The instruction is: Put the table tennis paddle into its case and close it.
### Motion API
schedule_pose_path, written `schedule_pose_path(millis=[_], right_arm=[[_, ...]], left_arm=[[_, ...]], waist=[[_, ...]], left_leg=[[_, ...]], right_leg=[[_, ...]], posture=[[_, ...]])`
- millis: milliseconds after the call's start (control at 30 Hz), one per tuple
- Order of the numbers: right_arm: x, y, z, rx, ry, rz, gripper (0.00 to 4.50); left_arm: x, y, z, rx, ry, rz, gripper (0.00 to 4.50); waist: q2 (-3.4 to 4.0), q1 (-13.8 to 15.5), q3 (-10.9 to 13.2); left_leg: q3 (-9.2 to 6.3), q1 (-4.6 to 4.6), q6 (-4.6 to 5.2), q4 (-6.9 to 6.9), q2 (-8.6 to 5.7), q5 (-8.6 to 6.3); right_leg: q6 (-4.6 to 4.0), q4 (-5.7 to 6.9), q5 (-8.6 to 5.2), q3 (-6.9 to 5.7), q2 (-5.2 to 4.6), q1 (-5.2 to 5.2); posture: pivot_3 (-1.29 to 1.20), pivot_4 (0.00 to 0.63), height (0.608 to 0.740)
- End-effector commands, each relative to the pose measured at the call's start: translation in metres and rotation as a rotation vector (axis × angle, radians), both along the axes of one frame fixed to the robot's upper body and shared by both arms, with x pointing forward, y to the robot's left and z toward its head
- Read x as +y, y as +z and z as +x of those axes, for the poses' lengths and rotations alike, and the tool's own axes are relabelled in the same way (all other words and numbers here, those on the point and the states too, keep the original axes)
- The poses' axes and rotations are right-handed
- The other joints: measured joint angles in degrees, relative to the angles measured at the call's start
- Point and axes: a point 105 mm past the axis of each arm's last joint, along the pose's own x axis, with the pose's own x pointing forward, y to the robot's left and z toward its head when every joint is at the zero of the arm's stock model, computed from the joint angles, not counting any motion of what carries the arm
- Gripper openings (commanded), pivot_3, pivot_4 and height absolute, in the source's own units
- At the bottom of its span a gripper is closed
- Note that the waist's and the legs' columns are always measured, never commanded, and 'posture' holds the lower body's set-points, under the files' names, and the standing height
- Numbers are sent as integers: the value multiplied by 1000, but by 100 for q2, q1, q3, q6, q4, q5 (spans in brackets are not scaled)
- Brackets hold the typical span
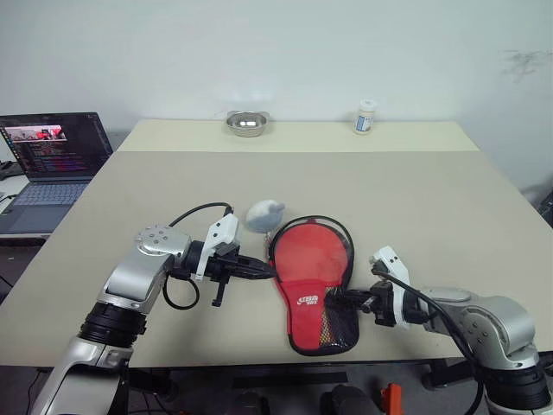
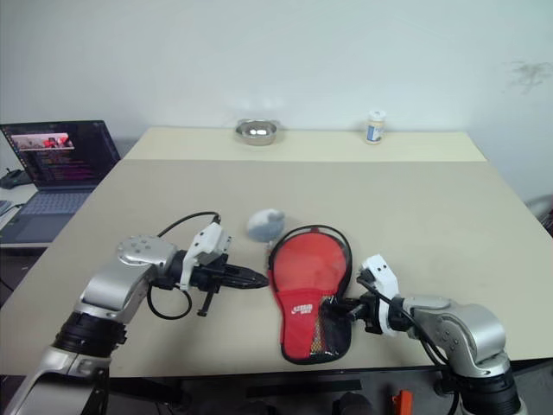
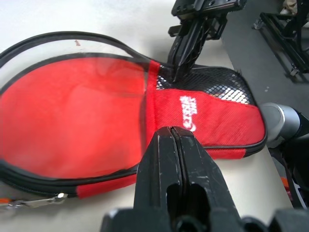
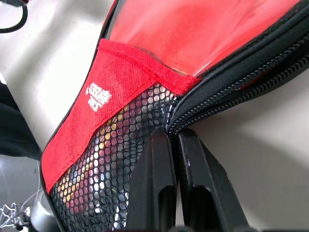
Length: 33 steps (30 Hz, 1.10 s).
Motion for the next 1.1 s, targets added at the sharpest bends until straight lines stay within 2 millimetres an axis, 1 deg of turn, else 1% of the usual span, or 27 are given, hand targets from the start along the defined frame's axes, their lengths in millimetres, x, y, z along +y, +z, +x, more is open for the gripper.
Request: schedule_pose_path(millis=[33, 267, 433, 567, 667, 833, 933, 1033, 1100], right_arm=[[3, 9, -8, -27, 10, 24, 47], [5, 5, -14, -3, -14, 42, 47], [2, 1, -13, 3, -38, 29, 47], [-5, -4, -9, 5, -84, -7, 47], [-8, -5, -8, 5, -102, -16, 708], [-14, -4, -12, -4, -105, -34, 2397], [-22, 11, -20, -91, -36, -111, 3446], [-30, 31, -18, -172, -12, -141, 4473], [-34, 46, -14, -220, 6, -137, 4491]], left_arm=[[-4, 9, -2, -39, -44, -6, 0], [-5, 9, -2, -40, -47, -5, 0], [-6, 10, -2, -42, -47, -4, 0], [-7, 10, -2, -42, -47, -6, 0], [-8, 10, -3, -40, -46, -11, 0], [-10, 11, -3, -31, -39, -28, 0], [-11, 12, -3, -26, -24, -45, 0], [-11, 13, -2, -11, 2, -61, 0], [-12, 13, -2, -7, 21, -70, 0]], waist=[[0, 0, 0], [-1, -1, 0], [-1, -1, 0], [-1, -1, 0], [-1, -1, 0], [-1, -1, 0], [-3, 18, 2], [-6, 17, 3], [-6, 4, 3]], left_leg=[[0, 0, 0, 0, 0, 0], [-1, -1, 0, -1, 0, 0], [-1, -1, 0, -1, 0, 0], [-2, -1, 0, -1, 0, 0], [-2, -1, 0, -1, 0, 0], [-2, 0, 0, -2, 1, 0], [-3, -1, 0, -2, -2, 0], [-5, -2, 0, -2, 0, 0], [-11, -3, 0, -4, 8, -1]], right_leg=[[0, 0, 0, 0, 0, 0], [0, -3, -1, -1, 0, 1], [-1, -5, -2, -1, 0, 1], [-1, -5, -2, -1, 0, 1], [-2, -7, -3, -1, 0, 2], [-3, -8, -4, -1, 0, 2], [-2, -10, -4, -2, -2, 5], [1, -32, -4, -5, -4, 12], [5, -50, 0, -9, -2, 20]], posture=[[0, 150, 740], [0, 150, 740], [0, 150, 740], [0, 150, 740], [0, 150, 740], [0, 150, 740], [0, 150, 740], [0, 150, 740], [0, 150, 740]])
